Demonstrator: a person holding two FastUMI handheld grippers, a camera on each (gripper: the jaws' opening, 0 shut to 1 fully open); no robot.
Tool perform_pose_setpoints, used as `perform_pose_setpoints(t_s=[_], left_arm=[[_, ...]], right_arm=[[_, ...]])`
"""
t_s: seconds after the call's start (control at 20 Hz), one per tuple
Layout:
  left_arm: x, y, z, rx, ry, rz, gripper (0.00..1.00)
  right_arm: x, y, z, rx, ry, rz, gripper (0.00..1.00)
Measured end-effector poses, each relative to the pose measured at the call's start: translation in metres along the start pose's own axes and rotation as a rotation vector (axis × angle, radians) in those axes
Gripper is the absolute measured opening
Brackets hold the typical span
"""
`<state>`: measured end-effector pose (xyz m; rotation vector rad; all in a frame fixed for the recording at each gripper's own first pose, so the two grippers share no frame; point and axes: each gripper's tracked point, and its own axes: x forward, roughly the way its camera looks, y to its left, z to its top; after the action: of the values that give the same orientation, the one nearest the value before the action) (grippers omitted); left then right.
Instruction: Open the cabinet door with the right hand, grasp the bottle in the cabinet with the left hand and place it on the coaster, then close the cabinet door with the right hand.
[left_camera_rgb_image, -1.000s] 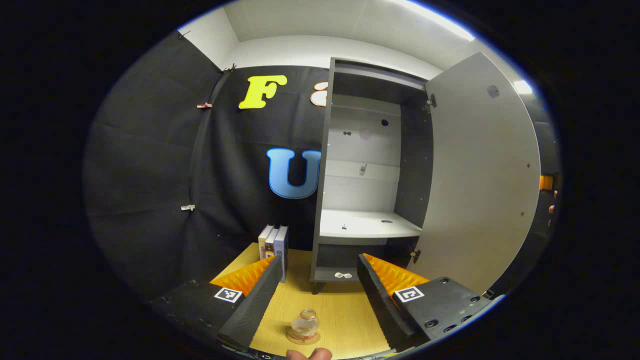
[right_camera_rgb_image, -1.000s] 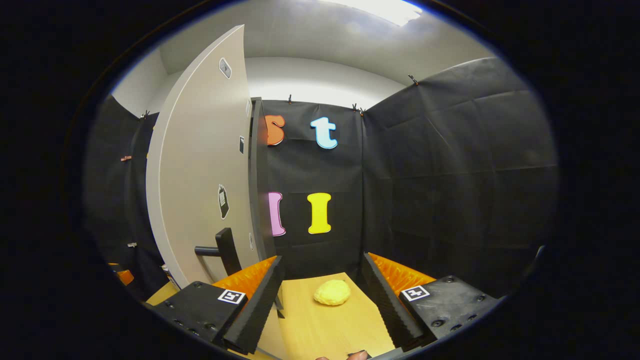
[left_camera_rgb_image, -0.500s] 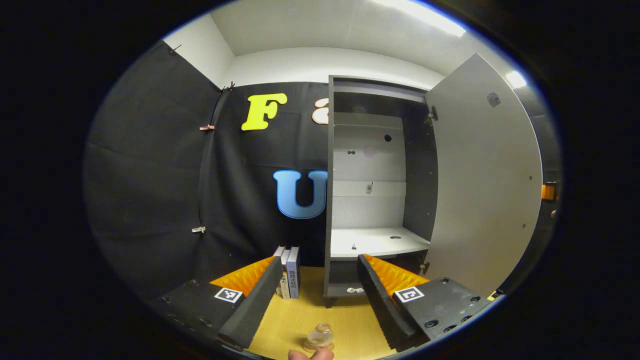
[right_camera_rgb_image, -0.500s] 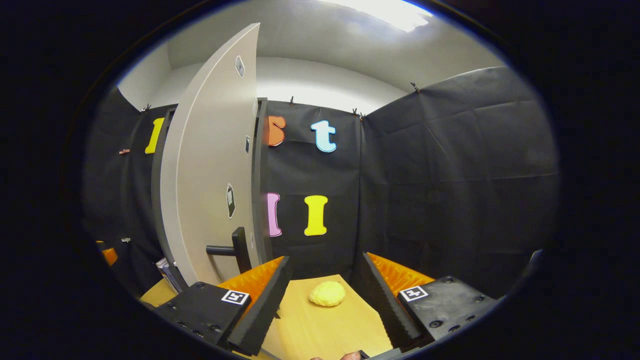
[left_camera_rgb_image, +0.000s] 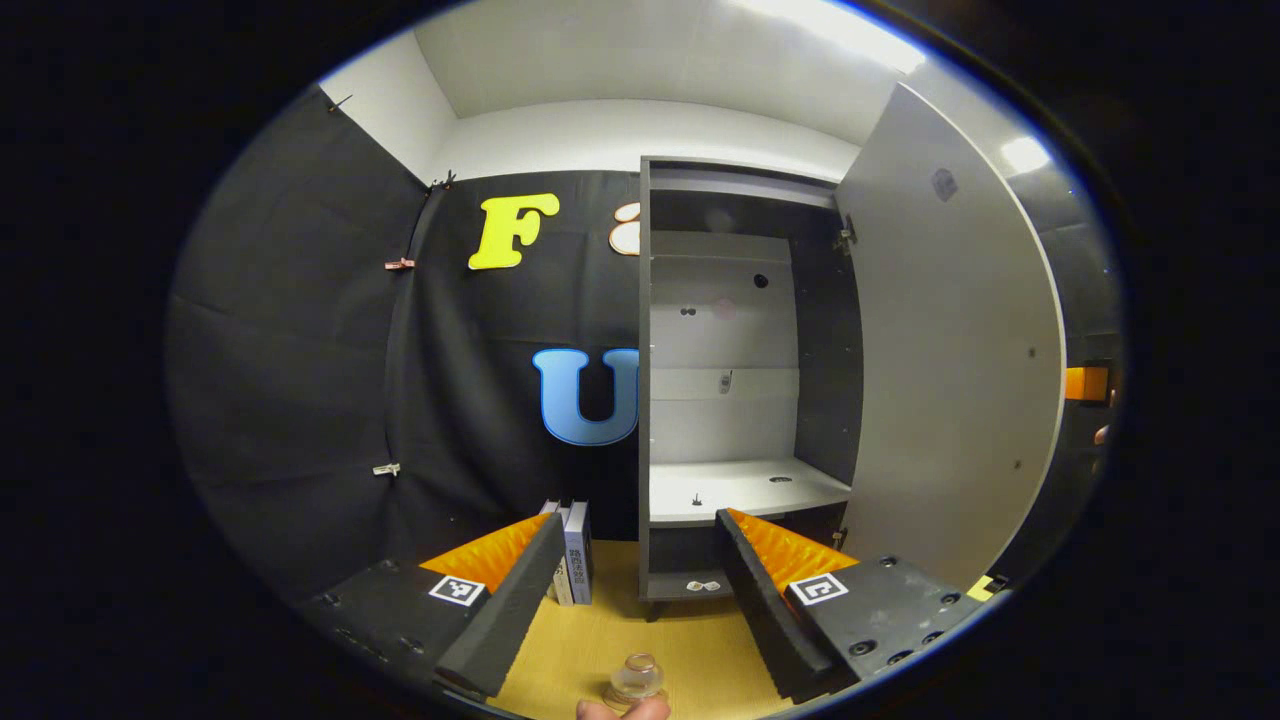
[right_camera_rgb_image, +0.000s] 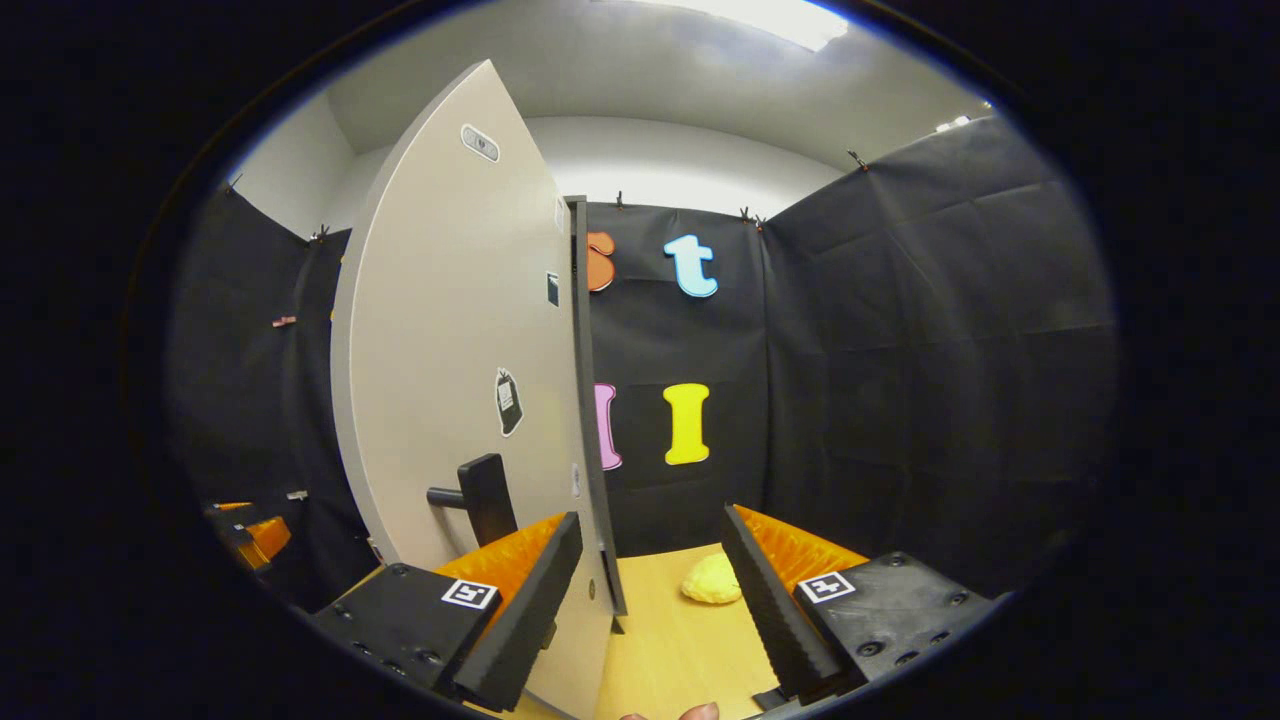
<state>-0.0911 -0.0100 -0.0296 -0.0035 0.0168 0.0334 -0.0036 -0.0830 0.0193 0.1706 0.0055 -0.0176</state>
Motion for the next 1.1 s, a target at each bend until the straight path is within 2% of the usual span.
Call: perform_pose_setpoints(t_s=[0.2,0.25,0.6,0.65,0.7,0.75,0.8,1.1], left_arm=[[-0.004,0.001,0.001,0.006,-0.004,0.005,0.93],[-0.005,0.003,0.001,0.007,-0.005,0.009,0.95],[-0.011,0.013,0.005,0.014,-0.012,0.028,0.92],[-0.011,0.014,0.006,0.014,-0.015,0.03,0.95],[-0.011,0.015,0.007,0.015,-0.015,0.034,0.95],[-0.014,0.016,0.007,0.014,-0.016,0.037,0.97],[-0.014,0.017,0.008,0.013,-0.016,0.039,0.92],[-0.012,0.015,0.011,0.009,-0.02,0.036,0.94]], right_arm=[[0.01,0.044,-0.009,0.05,0.022,0.104,0.96],[0.012,0.054,-0.01,0.048,0.025,0.125,0.96],[0.027,0.127,-0.025,0.018,0.043,0.271,0.96],[0.028,0.138,-0.029,0.025,0.056,0.299,1.0],[0.026,0.149,-0.033,0.032,0.067,0.326,0.96],[0.025,0.157,-0.034,0.039,0.075,0.351,0.97],[0.025,0.162,-0.035,0.042,0.076,0.361,0.98],[0.022,0.159,-0.035,0.009,0.056,0.351,0.97]])
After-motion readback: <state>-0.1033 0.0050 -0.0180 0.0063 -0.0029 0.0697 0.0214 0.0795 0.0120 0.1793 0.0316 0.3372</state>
